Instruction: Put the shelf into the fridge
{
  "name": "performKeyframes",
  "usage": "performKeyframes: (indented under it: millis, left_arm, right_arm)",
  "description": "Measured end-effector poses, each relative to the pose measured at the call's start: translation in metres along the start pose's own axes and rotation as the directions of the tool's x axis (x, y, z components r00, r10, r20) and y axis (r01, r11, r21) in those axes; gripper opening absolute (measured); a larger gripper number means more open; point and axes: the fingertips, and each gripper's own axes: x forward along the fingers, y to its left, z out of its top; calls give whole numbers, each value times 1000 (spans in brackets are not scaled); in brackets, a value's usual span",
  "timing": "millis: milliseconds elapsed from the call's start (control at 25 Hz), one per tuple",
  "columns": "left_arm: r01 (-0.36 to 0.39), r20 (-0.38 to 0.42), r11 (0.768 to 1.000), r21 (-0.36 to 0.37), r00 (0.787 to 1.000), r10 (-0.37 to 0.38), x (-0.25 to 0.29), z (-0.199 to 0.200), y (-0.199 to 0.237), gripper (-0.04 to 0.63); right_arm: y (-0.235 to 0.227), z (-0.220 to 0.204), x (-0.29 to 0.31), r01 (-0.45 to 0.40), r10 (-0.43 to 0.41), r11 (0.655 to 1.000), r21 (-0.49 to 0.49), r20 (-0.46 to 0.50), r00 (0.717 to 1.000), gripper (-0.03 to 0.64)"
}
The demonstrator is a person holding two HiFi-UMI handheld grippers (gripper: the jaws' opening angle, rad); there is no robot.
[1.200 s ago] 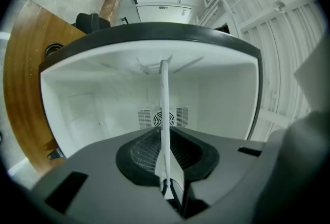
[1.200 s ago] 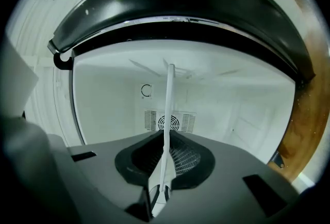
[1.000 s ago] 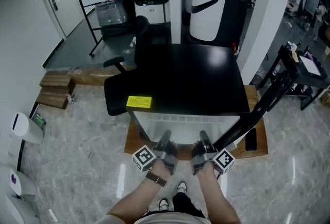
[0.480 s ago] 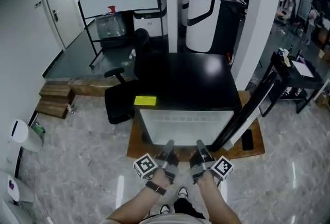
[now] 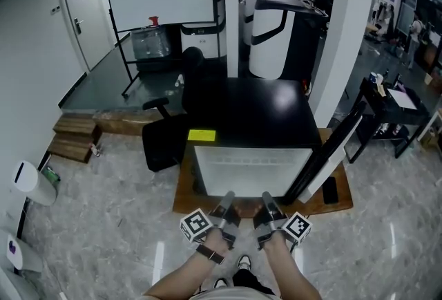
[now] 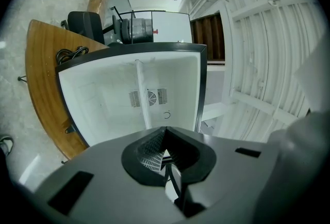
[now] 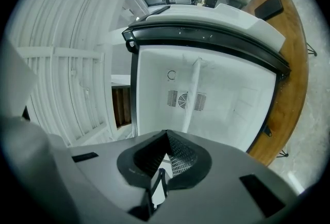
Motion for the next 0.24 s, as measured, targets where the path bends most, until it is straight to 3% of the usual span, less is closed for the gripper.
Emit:
performKeyframes:
  millis: [240]
  left_arm:
    - [-5,-5,1000,-8,1000,5,-4,1,0,5]
  right_arm:
    - [2,-5,-1,7,-7,1000,-2,-3,1000,21]
